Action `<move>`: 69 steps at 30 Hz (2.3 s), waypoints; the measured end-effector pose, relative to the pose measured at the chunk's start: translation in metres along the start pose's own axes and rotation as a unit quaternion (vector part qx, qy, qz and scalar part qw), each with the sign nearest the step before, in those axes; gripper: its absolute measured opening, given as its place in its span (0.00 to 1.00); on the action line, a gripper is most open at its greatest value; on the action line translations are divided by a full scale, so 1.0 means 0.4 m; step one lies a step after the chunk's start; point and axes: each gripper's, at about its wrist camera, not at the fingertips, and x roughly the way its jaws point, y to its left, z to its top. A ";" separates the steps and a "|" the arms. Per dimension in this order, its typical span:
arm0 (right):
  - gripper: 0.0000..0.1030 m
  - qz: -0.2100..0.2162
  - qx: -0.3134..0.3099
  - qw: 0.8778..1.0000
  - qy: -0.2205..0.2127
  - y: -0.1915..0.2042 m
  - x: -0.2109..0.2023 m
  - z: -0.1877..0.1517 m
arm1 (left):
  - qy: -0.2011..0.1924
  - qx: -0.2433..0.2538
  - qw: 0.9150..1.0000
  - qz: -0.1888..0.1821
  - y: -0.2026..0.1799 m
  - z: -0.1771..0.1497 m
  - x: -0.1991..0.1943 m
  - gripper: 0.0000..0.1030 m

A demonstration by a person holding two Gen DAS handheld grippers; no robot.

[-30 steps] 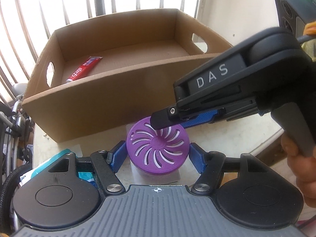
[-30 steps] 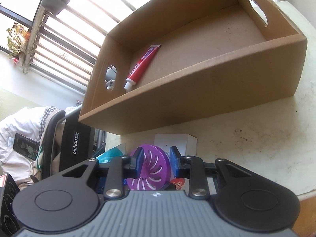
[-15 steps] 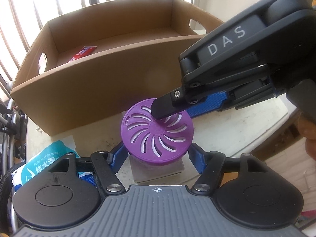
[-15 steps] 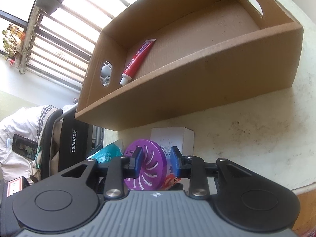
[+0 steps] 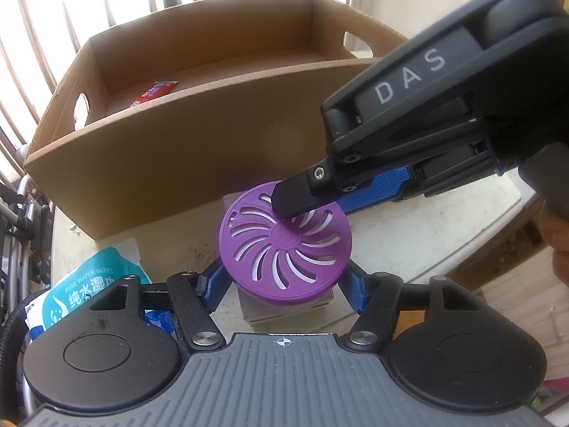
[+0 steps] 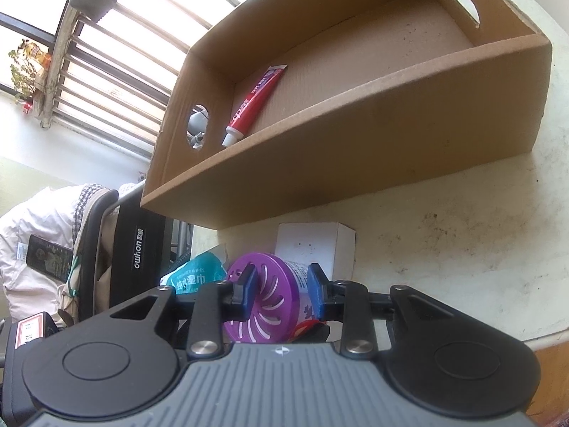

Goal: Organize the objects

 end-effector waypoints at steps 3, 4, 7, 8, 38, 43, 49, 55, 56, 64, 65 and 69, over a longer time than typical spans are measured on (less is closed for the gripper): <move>0.33 0.001 0.006 1.000 0.001 -0.003 0.000 0.001 | -0.001 0.002 1.000 0.000 0.002 0.001 0.001 0.63; 0.33 0.002 0.007 1.000 0.001 -0.005 0.000 0.001 | -0.002 0.003 1.000 0.001 0.002 0.001 0.002 0.63; 0.33 0.004 0.008 1.000 0.001 -0.008 0.002 0.001 | -0.004 0.006 1.000 0.003 0.000 0.001 0.001 0.63; 0.33 0.005 0.008 1.000 0.000 -0.009 0.002 0.001 | -0.004 0.007 1.000 0.004 -0.010 -0.009 -0.018 0.63; 0.42 0.014 -0.001 1.000 0.013 -0.012 0.003 -0.011 | 0.002 0.016 1.000 0.007 -0.039 -0.013 -0.031 0.63; 0.42 0.013 -0.001 1.000 0.013 -0.015 0.003 -0.012 | 0.004 0.017 1.000 0.010 -0.043 -0.013 -0.028 0.63; 0.42 0.015 -0.001 1.000 0.012 -0.018 0.006 -0.011 | 0.005 0.018 1.000 0.012 -0.044 -0.014 -0.025 0.63; 0.42 0.016 0.003 1.000 0.011 -0.019 0.008 -0.009 | 0.003 0.018 1.000 0.013 -0.045 -0.015 -0.027 0.63; 0.42 0.016 0.003 1.000 0.011 -0.019 0.008 -0.009 | 0.003 0.017 1.000 0.013 -0.045 -0.016 -0.028 0.63; 0.42 0.015 0.002 1.000 0.011 -0.015 0.008 -0.008 | 0.004 0.017 1.000 0.012 -0.044 -0.019 -0.034 0.63; 0.42 0.015 0.002 1.000 0.011 -0.014 0.008 -0.007 | 0.003 0.017 1.000 0.012 -0.044 -0.020 -0.036 0.63; 0.42 0.016 -0.002 1.000 0.010 -0.010 0.006 -0.005 | 0.001 0.017 1.000 0.013 -0.043 -0.023 -0.041 0.63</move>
